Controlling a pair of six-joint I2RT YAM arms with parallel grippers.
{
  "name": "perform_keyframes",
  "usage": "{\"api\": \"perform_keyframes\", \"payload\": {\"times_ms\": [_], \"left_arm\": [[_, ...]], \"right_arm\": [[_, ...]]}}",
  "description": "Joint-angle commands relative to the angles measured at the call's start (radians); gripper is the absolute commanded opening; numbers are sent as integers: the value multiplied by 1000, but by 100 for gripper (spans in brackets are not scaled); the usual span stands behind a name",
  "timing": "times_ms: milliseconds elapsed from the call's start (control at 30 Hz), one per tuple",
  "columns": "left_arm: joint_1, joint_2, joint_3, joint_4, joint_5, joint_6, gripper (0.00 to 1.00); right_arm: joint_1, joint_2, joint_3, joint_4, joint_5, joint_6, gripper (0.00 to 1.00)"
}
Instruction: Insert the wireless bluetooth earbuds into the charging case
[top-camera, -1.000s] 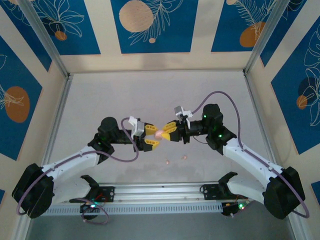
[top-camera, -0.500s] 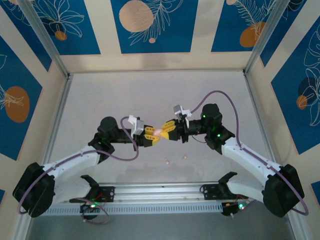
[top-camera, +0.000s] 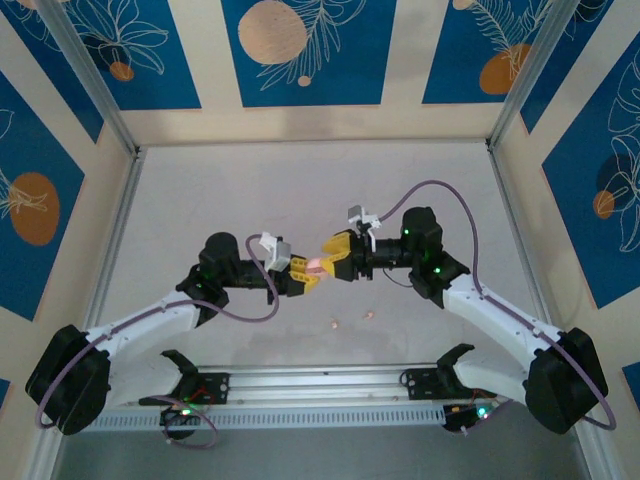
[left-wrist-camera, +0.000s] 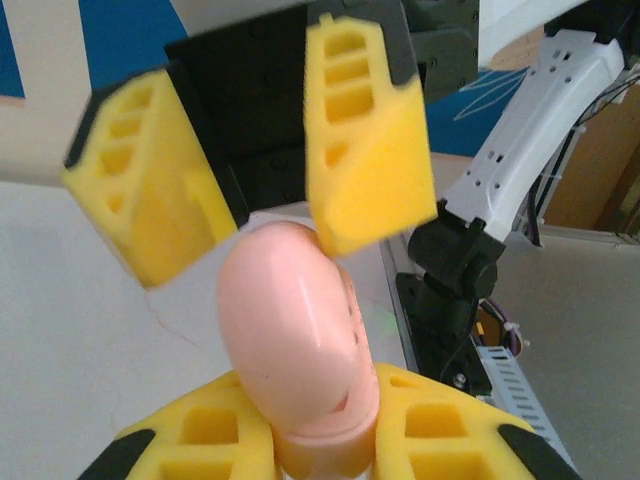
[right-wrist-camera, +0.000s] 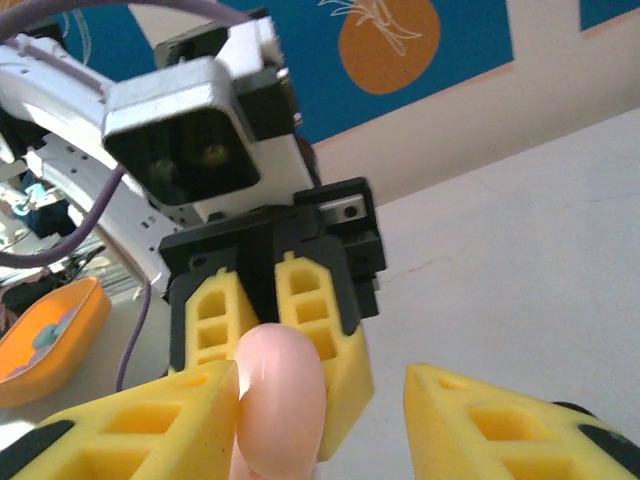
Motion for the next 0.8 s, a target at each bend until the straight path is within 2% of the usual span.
{"api": "perform_keyframes", "payload": {"times_ms": [0, 200, 367, 533, 667, 767], "left_arm": [[2, -23, 31, -39, 42, 59, 17], [2, -39, 24, -81, 11, 88, 17], [2, -37, 32, -163, -43, 121, 17], [2, -20, 47, -181, 13, 128, 17], [3, -14, 60, -177, 59, 114, 17], [2, -9, 68, -172, 78, 98, 17]], "right_arm": [[-25, 26, 32, -49, 91, 38, 46], [-38, 48, 44, -70, 73, 69, 47], [-43, -6, 38, -91, 23, 47, 50], [-31, -65, 75, -301, -95, -159, 53], [14, -64, 153, -526, -50, -335, 53], [36, -29, 201, -607, -32, -396, 53]]}}
